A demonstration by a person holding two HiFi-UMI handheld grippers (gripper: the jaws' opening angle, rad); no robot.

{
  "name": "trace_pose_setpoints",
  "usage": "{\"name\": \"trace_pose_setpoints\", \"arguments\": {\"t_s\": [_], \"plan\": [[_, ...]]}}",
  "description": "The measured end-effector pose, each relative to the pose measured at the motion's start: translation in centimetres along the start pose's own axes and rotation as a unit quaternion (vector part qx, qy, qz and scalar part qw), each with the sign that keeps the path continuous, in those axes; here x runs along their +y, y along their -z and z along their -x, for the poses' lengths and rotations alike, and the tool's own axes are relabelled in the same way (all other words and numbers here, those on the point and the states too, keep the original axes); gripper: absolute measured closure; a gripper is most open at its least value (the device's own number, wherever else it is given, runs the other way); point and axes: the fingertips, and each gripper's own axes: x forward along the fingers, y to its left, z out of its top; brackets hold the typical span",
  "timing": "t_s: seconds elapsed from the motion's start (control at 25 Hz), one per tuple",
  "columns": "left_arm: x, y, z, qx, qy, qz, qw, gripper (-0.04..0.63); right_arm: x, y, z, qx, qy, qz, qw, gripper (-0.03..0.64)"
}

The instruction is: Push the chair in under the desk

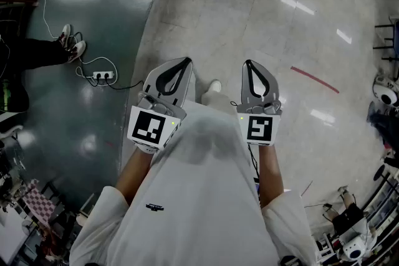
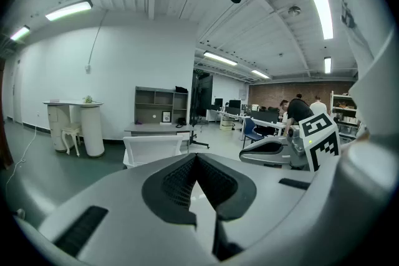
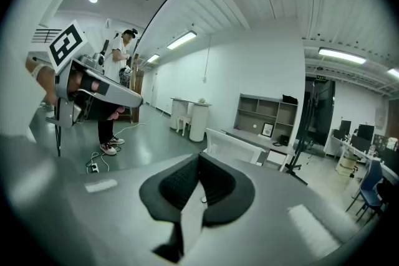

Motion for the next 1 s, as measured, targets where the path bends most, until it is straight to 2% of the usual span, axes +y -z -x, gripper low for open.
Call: {"name": "trace_pose_setpoints", "arguments": {"t_s": [0.2, 0.32, 0.48, 0.72, 1.0], "plan": [[-1.3, -0.3, 0.7, -0.003, 0.008, -0.007, 0.9999, 0.589, 0.3, -0.6, 1.8, -0.016, 0.009, -0.014, 1.0, 0.603], [-0.9, -0.1, 1.4, -0.011, 0.013, -0.01, 0.9998, 0.588, 1.4, -1.3, 1.6, -0.022, 0.012, -0.017, 1.0, 0.603], [0.4, 0.0, 2.2, -0.018, 0.015, -0.006, 0.9997, 0.589, 2.4, -2.8, 1.2, -0.052, 0.022, -0.047, 0.997, 0.604], [4.2, -0.7, 2.7, -0.028, 0.026, 0.008, 0.9992, 0.588, 4.4, -4.5, -1.0, -0.057, 0.038, -0.046, 0.997, 0.604], [11.4, -1.0, 2.4, -0.048, 0.034, 0.015, 0.9982, 0.589, 6.2, -7.2, -6.2, -0.07, 0.055, -0.053, 0.995, 0.605]]}}
